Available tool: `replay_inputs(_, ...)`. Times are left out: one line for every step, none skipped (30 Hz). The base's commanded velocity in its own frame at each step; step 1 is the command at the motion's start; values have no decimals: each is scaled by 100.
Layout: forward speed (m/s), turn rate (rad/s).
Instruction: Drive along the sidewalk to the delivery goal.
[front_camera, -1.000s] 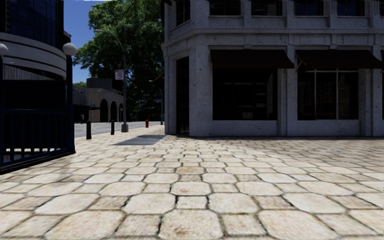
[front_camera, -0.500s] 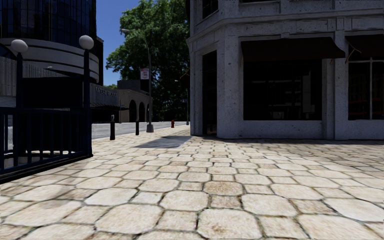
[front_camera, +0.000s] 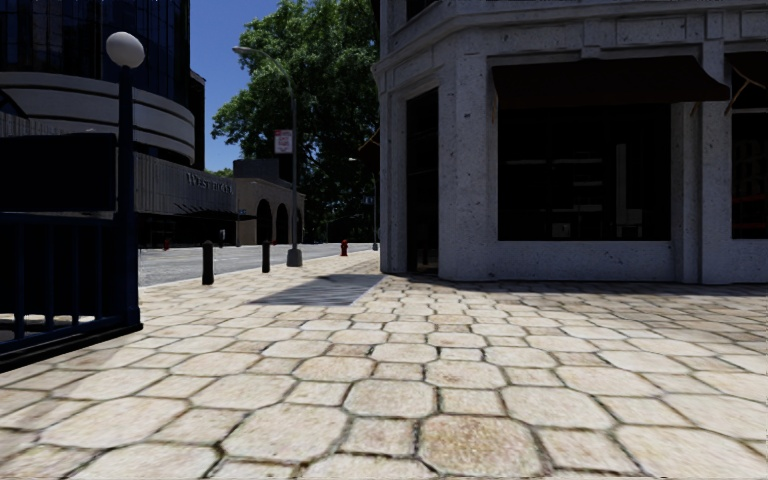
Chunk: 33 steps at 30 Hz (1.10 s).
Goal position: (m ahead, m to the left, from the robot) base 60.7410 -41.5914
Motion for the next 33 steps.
replay_inputs(149, 52)
replay_inputs(149, 52)
replay_inputs(149, 52)
replay_inputs(149, 42)
replay_inputs(149, 26)
replay_inputs(149, 17)
replay_inputs(149, 9)
replay_inputs(149, 7)
replay_inputs(149, 6)
replay_inputs(149, 6)
replay_inputs(149, 6)
replay_inputs(149, 5)
replay_inputs(149, 5)
replay_inputs(149, 4)
replay_inputs(149, 2)
replay_inputs(149, 1)
replay_inputs(149, 0)
replay_inputs(149, 0)
replay_inputs(149, 0)
replay_inputs(149, 0)
replay_inputs(149, 0)
replay_inputs(149, 0)
replay_inputs(149, 0)
replay_inputs(149, 0)
replay_inputs(149, 0)
replay_inputs(149, 10)
replay_inputs(149, 26)
replay_inputs(149, 41)
replay_inputs(149, 54)
replay_inputs(149, 54)
replay_inputs(149, 63)
replay_inputs(149, 68)
replay_inputs(149, 68)
